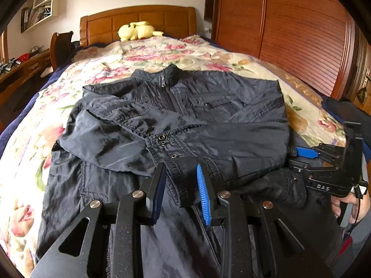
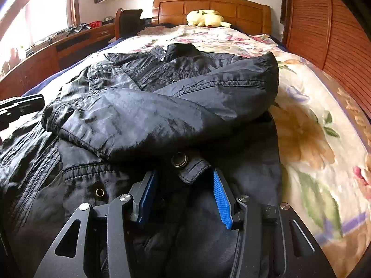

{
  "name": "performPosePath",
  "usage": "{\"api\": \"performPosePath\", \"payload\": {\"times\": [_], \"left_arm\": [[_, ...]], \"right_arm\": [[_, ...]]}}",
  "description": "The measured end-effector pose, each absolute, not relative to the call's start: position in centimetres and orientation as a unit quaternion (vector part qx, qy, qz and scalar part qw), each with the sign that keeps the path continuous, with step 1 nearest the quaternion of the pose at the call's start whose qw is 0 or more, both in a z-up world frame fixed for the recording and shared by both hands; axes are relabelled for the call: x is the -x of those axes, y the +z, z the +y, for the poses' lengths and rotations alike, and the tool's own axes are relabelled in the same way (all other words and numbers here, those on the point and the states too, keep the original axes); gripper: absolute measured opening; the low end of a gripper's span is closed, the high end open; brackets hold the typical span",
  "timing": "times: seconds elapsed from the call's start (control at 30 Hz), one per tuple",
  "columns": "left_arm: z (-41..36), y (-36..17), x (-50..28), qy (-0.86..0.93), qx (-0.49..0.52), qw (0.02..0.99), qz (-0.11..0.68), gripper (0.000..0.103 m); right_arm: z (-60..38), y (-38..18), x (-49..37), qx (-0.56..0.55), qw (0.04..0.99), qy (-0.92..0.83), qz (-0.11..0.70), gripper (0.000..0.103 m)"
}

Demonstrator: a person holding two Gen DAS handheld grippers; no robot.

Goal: Fold large clothes
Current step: 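Press and smooth the folded sleeves flat with the right gripper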

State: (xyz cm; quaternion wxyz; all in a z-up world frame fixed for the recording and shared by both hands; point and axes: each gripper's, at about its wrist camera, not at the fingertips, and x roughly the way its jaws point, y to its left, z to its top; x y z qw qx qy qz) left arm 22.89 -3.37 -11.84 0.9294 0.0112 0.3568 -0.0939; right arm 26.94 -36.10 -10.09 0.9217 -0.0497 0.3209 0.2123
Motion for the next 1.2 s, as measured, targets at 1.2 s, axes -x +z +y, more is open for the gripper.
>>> {"api": "performPosePath", "payload": {"times": [1.2], "left_arm": [[1.9,-4.3,-15.2,-0.033,-0.056,0.962,0.265,0.010]], "right_arm": [[-36.4,-10.2,-26.7,0.041,0.924,0.213,0.314,0.049]]}}
